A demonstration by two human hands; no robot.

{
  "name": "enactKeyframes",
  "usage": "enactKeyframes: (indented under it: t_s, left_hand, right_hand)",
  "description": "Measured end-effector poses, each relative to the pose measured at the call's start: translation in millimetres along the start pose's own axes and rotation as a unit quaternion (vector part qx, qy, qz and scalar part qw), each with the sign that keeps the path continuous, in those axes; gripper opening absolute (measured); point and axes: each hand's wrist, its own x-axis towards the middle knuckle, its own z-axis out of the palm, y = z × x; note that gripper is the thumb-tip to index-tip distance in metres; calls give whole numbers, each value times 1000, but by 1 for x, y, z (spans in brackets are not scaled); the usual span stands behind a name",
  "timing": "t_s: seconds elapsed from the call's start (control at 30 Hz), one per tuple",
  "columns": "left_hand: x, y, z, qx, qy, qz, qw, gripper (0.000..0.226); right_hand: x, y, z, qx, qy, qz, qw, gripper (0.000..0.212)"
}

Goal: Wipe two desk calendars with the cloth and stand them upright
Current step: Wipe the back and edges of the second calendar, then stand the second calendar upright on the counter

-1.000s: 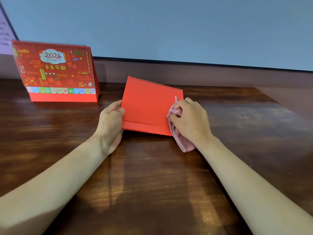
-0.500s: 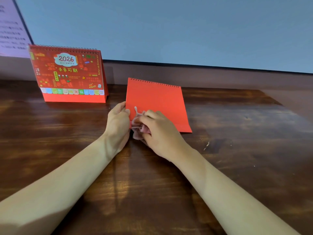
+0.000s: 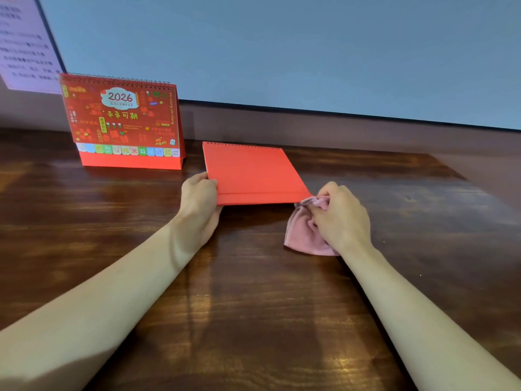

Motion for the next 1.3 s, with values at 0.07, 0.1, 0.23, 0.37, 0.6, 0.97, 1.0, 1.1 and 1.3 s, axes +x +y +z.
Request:
enactKeyframes:
  t_s: [0.07, 0.1, 0.23, 0.37, 0.6, 0.97, 1.0, 1.1, 1.3]
  left_hand:
    - [-3, 4, 0, -20, -13, 2, 1000, 36]
    - [-4, 6, 1, -23, -20, 8, 1000, 34]
    - [-10, 8, 10, 6, -32, 84, 996, 32]
    - [-17, 3, 18, 16, -36, 134, 990, 31]
    - [-59, 0, 39, -27, -128, 172, 976, 31]
    - [-85, 2, 45, 114, -306, 280, 903, 62]
    - [-86, 5, 46, 118, -313, 283, 899, 60]
    - [-82, 9, 49, 116, -338, 277, 892, 57]
    - [-71, 11, 62, 98, -350, 234, 902, 50]
  right_hand:
    - [-4, -3, -6, 44, 4, 47, 998, 19]
    - [-6, -8, -11, 102, -6, 64, 993, 22]
    - [-20, -34, -36, 254, -113, 48, 959, 60]
    - [-22, -49, -38, 145, -53, -48, 987, 62]
    - [-2, -78, -50, 366, -129, 2, 922, 73]
    - [-9, -69, -82, 511, -125, -3, 850, 38]
    - [-9, -68, -83, 524, -120, -2, 843, 39]
    - [-9, -68, -87, 555, -88, 5, 827, 33]
    - [-1, -66, -95, 622, -31, 73, 779, 33]
